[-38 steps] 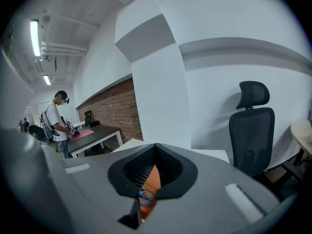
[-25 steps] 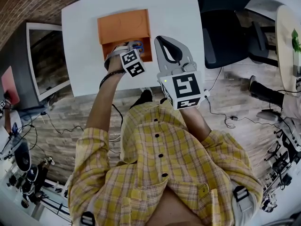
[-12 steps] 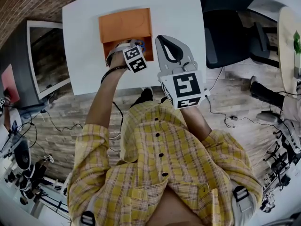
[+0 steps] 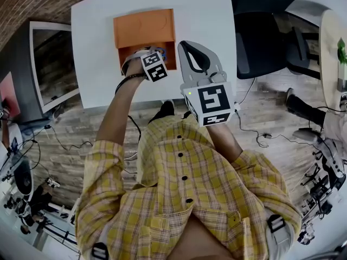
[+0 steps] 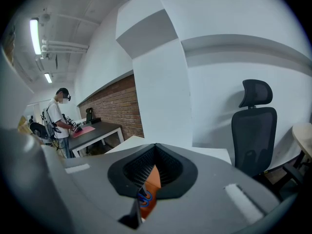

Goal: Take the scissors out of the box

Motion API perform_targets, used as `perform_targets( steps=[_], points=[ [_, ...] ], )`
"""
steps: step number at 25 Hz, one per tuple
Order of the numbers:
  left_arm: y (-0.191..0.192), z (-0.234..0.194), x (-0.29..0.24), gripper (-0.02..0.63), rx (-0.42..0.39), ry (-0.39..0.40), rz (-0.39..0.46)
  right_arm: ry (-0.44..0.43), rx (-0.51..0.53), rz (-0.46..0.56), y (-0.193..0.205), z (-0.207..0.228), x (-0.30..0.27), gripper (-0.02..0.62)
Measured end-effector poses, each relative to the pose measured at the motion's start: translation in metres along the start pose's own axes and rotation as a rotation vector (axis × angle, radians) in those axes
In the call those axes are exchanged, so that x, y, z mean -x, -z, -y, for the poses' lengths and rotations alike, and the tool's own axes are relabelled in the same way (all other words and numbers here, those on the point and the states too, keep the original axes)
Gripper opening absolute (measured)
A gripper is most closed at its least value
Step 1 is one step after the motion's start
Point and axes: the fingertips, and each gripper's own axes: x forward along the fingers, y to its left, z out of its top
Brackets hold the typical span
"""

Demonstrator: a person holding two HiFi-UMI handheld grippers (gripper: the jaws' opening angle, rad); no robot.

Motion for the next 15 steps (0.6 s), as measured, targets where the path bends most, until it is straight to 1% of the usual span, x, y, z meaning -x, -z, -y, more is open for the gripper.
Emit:
perform_targets(
  steps=[4,11,15],
  points=[
    [-0.002,0.000,-0.001,0.092,-0.021,-0.014,0.000,0.006,0.003,0.003,0.000,0.002,0.002,-0.006],
    [0.000,0.000,0.006,0.091,0.023,-0.061,0.034,0.011,0.006,0.005,0.000,-0.003,0.008,-0.006],
    [-0.001,-0.002,0.018,0.091,0.055,-0.093,0.069,0.014,0.007,0.007,0.001,-0.004,0.011,-0.006]
  ],
)
